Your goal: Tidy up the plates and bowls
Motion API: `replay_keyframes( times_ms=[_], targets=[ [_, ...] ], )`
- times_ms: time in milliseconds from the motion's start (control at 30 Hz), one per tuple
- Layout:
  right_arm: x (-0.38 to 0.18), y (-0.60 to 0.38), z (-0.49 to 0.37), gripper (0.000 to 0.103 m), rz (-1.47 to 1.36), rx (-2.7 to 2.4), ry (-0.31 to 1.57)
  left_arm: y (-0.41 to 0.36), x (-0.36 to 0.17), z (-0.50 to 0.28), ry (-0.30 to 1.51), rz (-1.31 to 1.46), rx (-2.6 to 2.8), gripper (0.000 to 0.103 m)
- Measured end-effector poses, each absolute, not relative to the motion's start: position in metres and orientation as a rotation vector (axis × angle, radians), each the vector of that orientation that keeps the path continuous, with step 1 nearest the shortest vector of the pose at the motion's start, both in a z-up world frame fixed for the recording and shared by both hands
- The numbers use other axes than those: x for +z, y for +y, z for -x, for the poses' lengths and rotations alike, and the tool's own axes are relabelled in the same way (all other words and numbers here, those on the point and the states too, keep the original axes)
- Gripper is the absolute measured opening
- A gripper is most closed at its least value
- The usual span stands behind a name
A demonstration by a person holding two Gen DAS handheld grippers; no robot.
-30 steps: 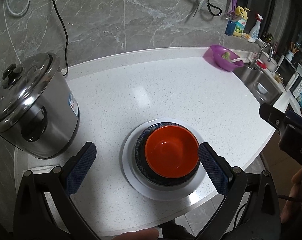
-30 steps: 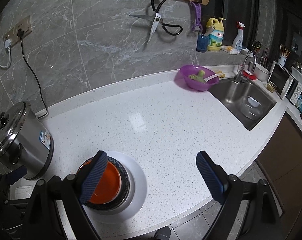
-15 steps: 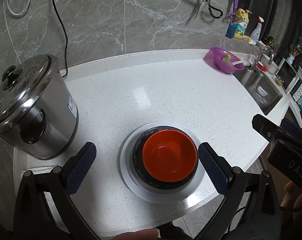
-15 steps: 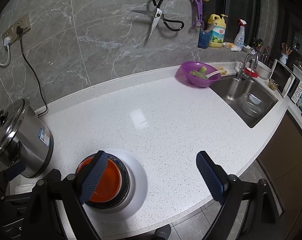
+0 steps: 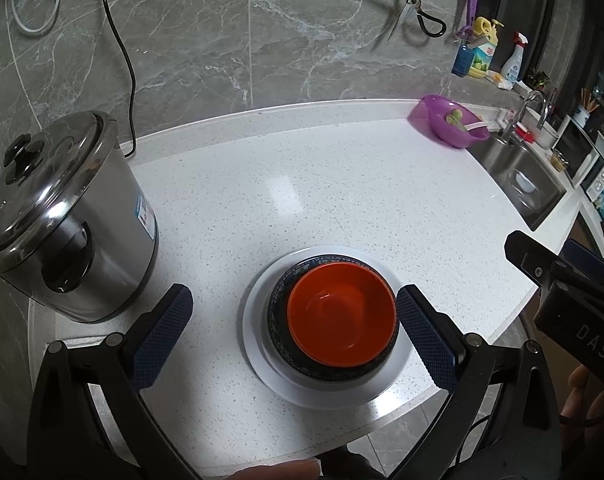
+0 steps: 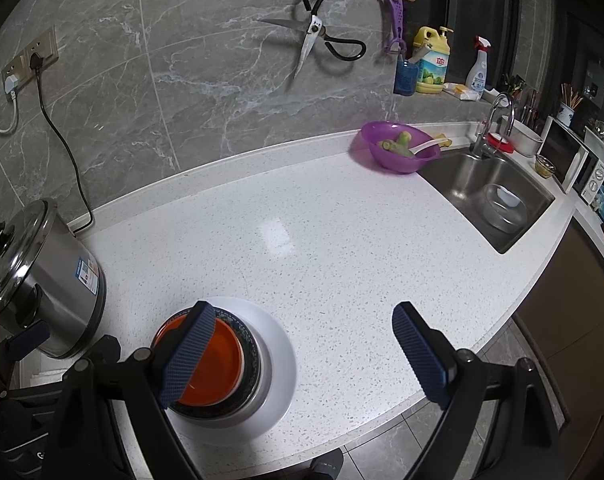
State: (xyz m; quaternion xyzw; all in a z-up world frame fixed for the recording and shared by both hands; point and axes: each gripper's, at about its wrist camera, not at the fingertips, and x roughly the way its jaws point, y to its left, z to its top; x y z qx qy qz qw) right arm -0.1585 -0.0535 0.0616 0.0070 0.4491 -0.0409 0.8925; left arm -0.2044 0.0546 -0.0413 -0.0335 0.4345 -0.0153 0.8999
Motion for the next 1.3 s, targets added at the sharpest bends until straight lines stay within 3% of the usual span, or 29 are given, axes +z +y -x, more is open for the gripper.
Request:
replay_keyframes(
  times_ms=[1300],
  targets=[
    [0.0609,-0.0554,0.1575,0.092,-0.016,-0.086,0.935,0.0518,-0.0407,0.2009,0.906,0.068,-0.036,0.102]
  ],
)
